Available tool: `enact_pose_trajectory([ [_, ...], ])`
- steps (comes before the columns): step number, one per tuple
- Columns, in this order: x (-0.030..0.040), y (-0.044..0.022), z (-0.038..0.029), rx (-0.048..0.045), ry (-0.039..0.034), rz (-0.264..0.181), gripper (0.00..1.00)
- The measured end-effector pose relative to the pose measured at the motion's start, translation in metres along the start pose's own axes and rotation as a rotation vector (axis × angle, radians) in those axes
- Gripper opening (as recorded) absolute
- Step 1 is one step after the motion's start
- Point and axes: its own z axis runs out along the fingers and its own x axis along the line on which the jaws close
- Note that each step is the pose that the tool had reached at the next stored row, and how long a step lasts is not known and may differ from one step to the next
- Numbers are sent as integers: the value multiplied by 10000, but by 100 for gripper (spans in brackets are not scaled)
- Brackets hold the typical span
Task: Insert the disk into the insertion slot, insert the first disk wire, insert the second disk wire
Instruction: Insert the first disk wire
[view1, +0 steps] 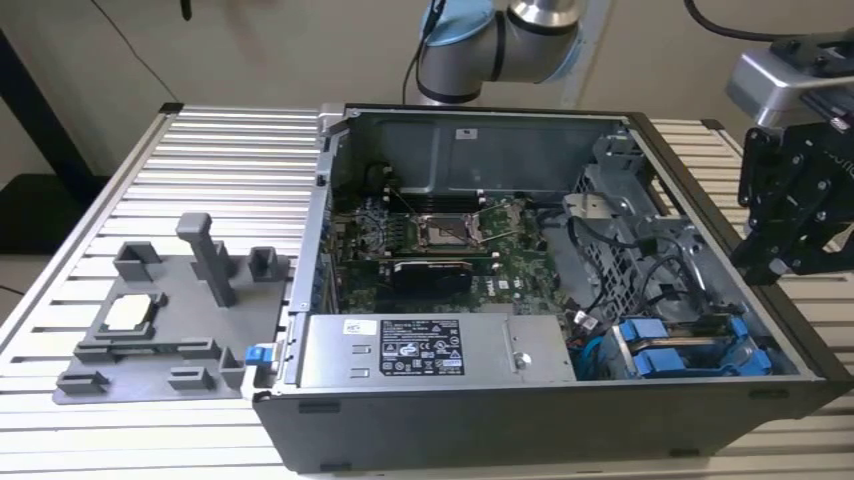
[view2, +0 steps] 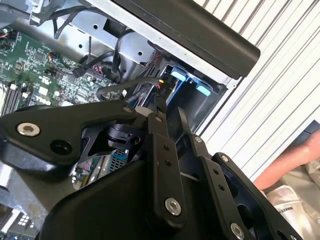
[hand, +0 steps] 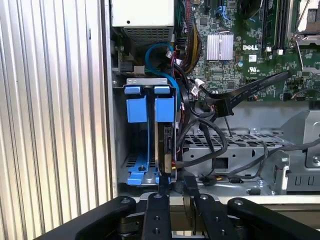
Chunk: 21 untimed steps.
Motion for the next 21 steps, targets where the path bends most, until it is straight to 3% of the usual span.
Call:
enact_pose_trajectory([
  [4, -54, 1, 0, 0, 4, -1, 27],
  [17, -436, 8, 5, 2, 124, -11, 27],
  [21, -450, 8, 5, 2, 130, -11, 27],
])
